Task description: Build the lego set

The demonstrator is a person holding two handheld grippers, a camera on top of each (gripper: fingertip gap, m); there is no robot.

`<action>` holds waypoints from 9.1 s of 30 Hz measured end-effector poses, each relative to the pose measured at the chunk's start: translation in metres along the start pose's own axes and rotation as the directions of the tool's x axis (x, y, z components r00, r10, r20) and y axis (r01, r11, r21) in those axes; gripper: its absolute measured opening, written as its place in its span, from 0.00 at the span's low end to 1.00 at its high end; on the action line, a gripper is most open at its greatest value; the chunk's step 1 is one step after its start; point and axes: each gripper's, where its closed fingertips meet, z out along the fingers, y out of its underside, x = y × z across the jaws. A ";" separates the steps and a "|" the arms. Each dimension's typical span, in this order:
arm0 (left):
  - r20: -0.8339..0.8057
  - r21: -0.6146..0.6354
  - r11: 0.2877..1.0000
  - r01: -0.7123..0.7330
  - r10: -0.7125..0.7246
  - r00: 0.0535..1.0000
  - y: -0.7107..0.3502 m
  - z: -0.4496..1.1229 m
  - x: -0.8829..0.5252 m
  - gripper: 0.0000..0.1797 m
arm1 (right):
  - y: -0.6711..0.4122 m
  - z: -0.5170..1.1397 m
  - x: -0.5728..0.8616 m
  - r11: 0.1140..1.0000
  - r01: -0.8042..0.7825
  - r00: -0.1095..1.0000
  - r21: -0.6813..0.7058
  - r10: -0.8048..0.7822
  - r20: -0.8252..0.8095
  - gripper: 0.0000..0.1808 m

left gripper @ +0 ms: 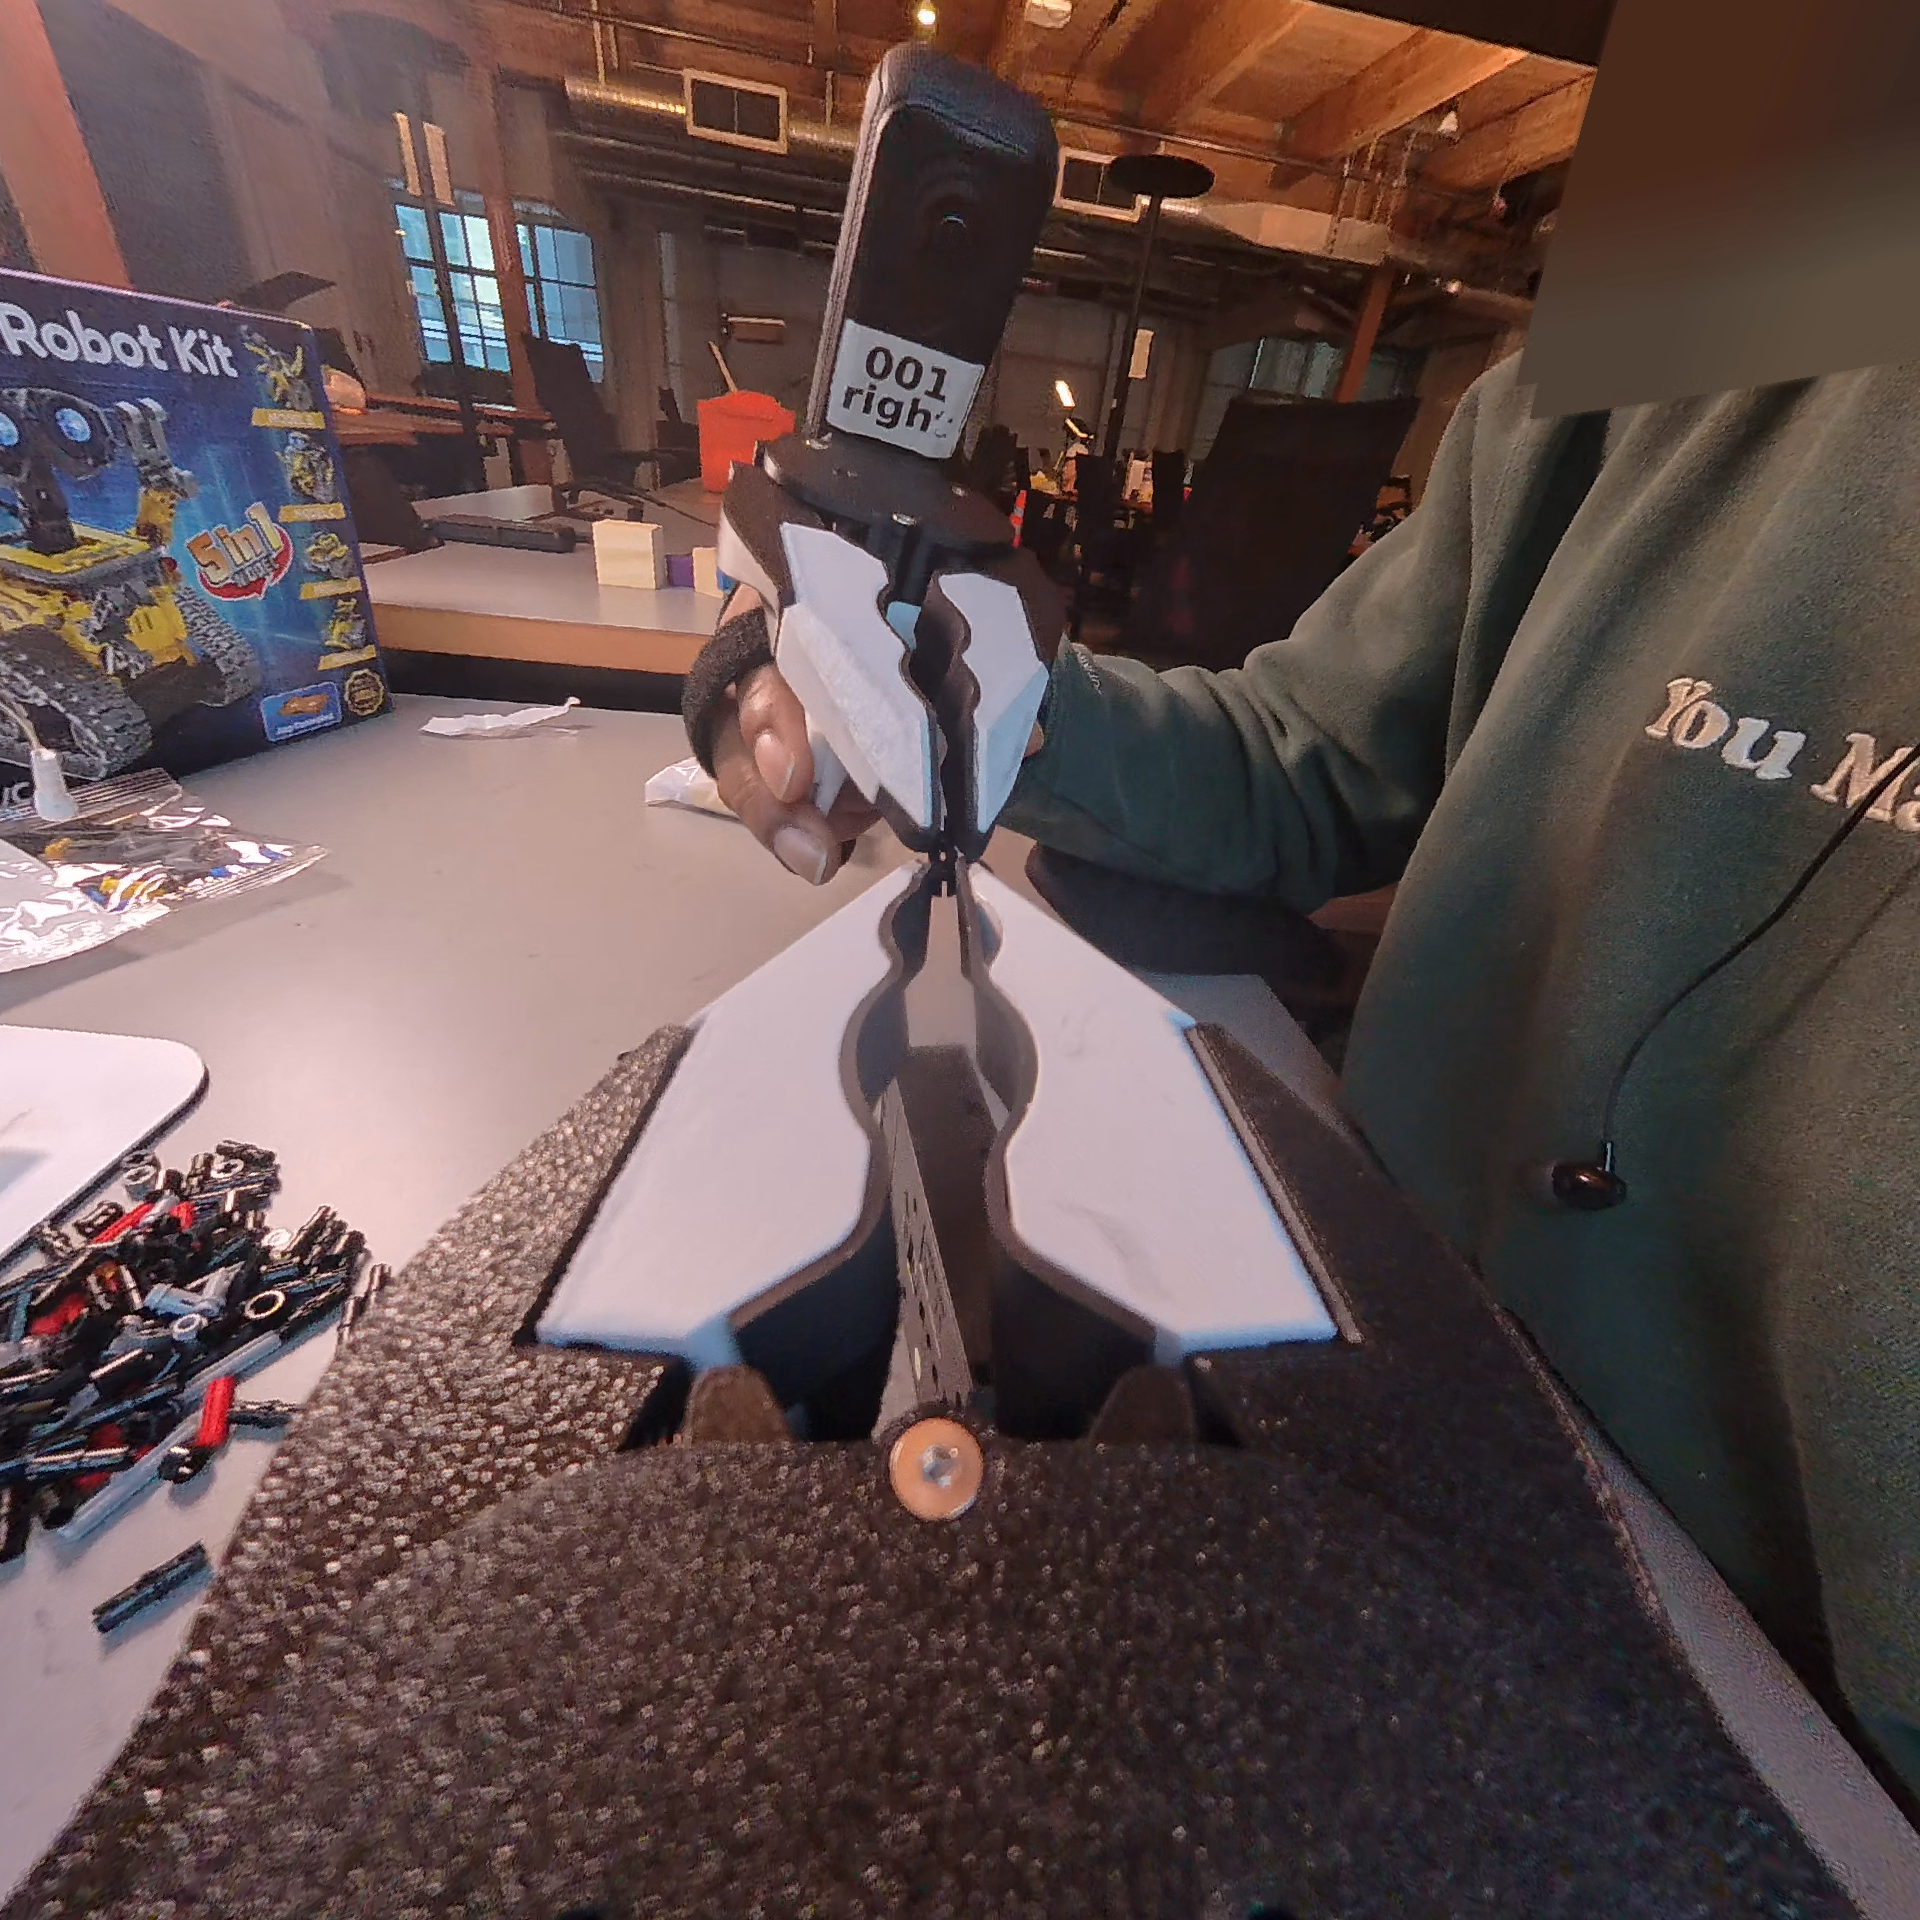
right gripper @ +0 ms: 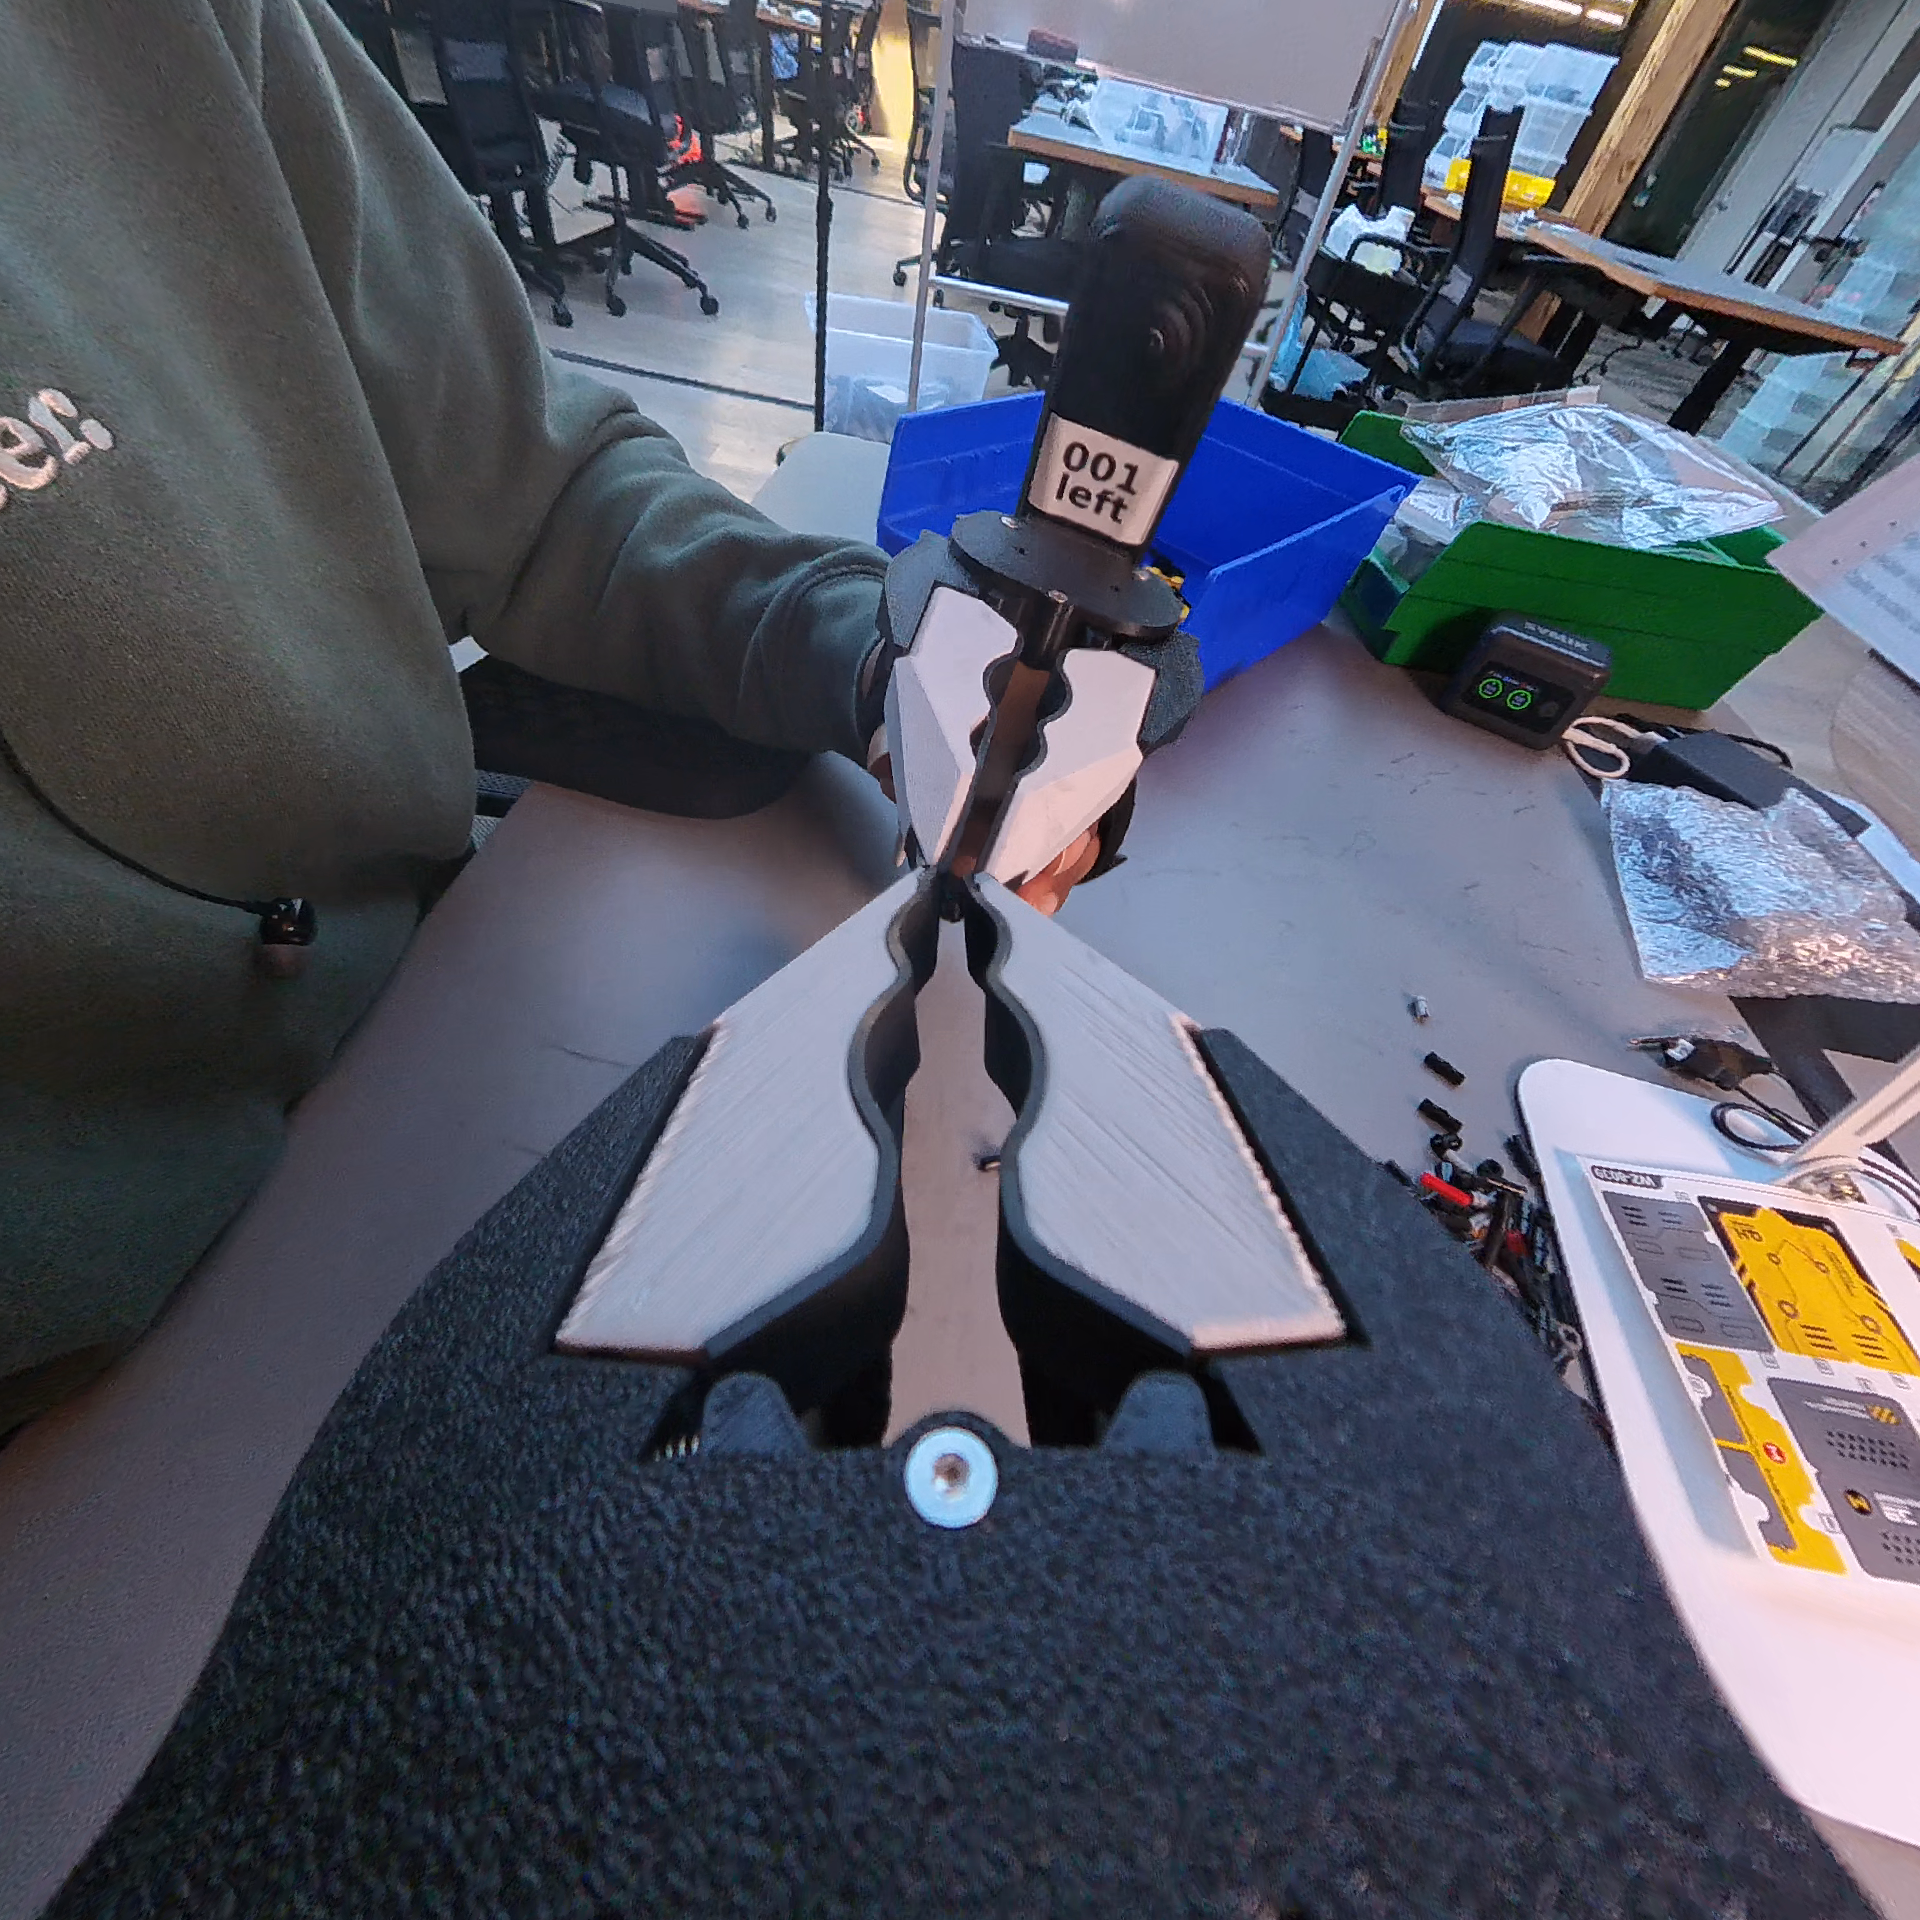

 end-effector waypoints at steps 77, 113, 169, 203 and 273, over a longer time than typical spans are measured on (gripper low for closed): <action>0.140 -0.279 0.944 -0.175 0.220 0.965 0.051 0.010 -0.024 0.02 | 0.045 0.002 0.009 0.977 -0.213 0.975 0.014 0.211 0.073 0.01; 0.171 -0.242 0.962 -0.124 0.168 0.971 0.034 0.006 -0.024 0.02 | 0.038 -0.001 0.012 0.979 -0.198 0.979 0.048 0.196 0.053 0.04; 0.105 -0.565 0.824 0.032 0.034 0.994 0.099 0.011 -0.001 0.15 | 0.090 -0.020 -0.020 0.670 0.119 0.968 -0.733 0.086 0.237 0.01; 0.120 -0.599 0.800 -0.024 0.120 0.985 0.099 -0.006 -0.011 0.21 | 0.166 -0.053 0.004 0.784 -0.117 0.952 -0.609 -0.086 -0.294 0.02; 0.220 -0.471 0.726 0.501 -0.453 0.864 0.113 -0.025 -0.007 0.20 | 0.139 -0.004 -0.040 0.821 -0.066 0.992 -0.568 -0.007 -0.126 0.36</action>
